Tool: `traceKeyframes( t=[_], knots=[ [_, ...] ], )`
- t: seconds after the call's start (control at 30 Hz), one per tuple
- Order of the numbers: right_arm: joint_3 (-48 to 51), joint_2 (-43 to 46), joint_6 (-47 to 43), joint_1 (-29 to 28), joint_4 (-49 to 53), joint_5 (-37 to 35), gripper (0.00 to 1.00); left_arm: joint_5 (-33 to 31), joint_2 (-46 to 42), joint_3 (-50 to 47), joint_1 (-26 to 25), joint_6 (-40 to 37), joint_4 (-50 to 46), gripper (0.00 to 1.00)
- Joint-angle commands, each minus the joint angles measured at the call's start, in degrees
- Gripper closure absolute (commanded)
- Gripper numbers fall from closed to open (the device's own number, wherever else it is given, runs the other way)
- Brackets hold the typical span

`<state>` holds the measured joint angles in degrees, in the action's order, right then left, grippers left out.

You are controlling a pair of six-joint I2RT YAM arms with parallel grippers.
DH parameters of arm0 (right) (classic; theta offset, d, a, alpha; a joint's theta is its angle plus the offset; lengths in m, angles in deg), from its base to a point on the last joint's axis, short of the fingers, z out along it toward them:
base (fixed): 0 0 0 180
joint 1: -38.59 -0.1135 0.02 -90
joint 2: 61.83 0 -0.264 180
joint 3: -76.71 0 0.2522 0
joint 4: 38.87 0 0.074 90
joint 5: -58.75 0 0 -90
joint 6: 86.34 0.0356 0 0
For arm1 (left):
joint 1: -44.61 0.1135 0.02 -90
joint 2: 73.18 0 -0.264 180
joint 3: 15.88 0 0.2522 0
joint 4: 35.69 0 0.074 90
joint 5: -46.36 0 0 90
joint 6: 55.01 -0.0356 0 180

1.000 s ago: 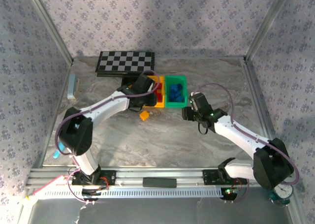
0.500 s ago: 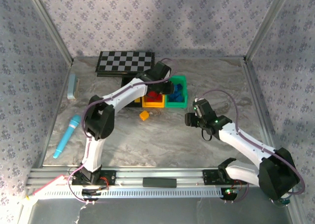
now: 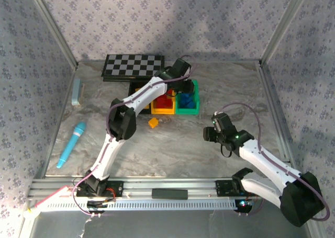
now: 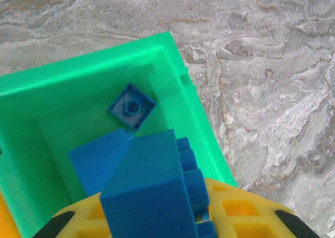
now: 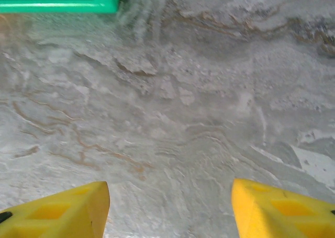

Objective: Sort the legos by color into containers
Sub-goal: Place the lego in the container.

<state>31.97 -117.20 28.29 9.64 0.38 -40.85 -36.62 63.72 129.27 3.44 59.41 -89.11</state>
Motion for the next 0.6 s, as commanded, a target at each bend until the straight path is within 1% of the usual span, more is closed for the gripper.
traceKeyframes(
  t=[0.0, 0.13, 0.47, 0.53, 0.57],
  knots=[
    [1.15, 1.58, 0.84, 0.94, 1.49, 0.00, 0.35, 1.27, 4.14, 7.99, -0.05, -1.09, -5.13, 0.90],
    [1.47, 1.41, 0.60, 2.12, 0.61, 1.10, 0.35, 0.82, 8.41, 14.26, 0.02, -0.45, -5.89, 0.89],
    [2.54, 3.19, 0.65, 2.31, -0.09, 1.15, 0.34, 0.72, 12.49, 18.28, 0.43, 1.49, -3.45, 0.84],
    [2.77, 3.64, 0.78, 2.32, -0.10, 0.99, 0.34, 1.05, 12.82, 18.28, 0.31, 1.84, -3.19, 0.81],
    [2.77, 3.76, 0.78, 2.31, -0.09, 0.99, 0.34, 1.32, 12.86, 18.28, 0.38, 1.91, -3.23, 0.78]
  ],
)
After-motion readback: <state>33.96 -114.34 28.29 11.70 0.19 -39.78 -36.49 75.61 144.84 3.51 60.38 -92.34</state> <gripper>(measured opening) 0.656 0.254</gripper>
